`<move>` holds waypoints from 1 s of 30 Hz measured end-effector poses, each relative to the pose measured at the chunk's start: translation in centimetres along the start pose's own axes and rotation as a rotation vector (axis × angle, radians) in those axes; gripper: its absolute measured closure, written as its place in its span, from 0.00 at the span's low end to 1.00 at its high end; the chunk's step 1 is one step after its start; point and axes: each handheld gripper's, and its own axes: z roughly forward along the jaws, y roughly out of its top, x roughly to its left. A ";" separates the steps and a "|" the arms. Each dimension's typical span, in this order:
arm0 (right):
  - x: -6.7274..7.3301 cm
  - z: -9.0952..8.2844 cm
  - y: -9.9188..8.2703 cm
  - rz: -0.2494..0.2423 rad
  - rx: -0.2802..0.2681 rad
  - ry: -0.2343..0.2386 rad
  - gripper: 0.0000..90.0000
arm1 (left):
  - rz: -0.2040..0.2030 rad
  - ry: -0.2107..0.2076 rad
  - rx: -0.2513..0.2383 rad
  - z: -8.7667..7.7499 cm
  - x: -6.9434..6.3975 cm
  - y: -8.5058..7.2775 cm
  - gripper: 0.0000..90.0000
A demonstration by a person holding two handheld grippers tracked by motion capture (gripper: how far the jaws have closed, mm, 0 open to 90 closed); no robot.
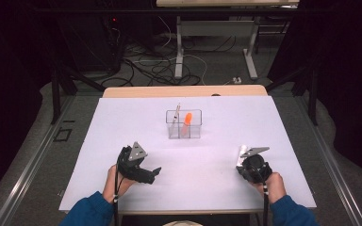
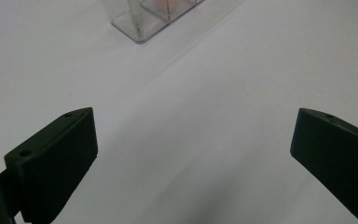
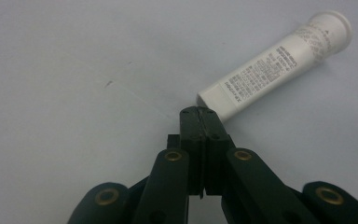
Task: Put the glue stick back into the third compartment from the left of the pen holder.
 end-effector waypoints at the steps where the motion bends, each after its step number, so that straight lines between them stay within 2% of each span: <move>1: -0.2 0.0 0.0 -0.003 0.003 -0.011 1.00 | 0.000 0.001 -0.001 0.0 0.0 0.0 0.00; 2: -0.3 0.2 -0.1 0.017 -0.020 -0.012 1.00 | 0.003 0.002 -0.001 0.0 0.0 0.0 0.00; 3: -0.4 0.1 0.0 0.017 -0.003 -0.013 1.00 | 0.002 0.001 -0.001 0.0 0.0 0.0 0.00; 16: -1.8 0.2 0.0 0.080 -0.003 -0.060 1.00 | -0.001 0.001 -0.003 0.0 0.0 0.0 0.00; 21: -1.9 -0.7 0.1 0.109 -0.033 -0.062 0.90 | 0.003 0.006 -0.001 0.0 0.0 0.0 0.00; 28: -2.7 -1.4 0.9 0.211 -0.106 -0.121 0.70 | -0.010 0.007 -0.008 0.1 -0.1 0.0 0.01; 30: -3.0 -1.3 1.4 0.233 -0.123 -0.130 0.71 | -0.005 0.006 -0.004 0.1 -0.1 0.0 0.00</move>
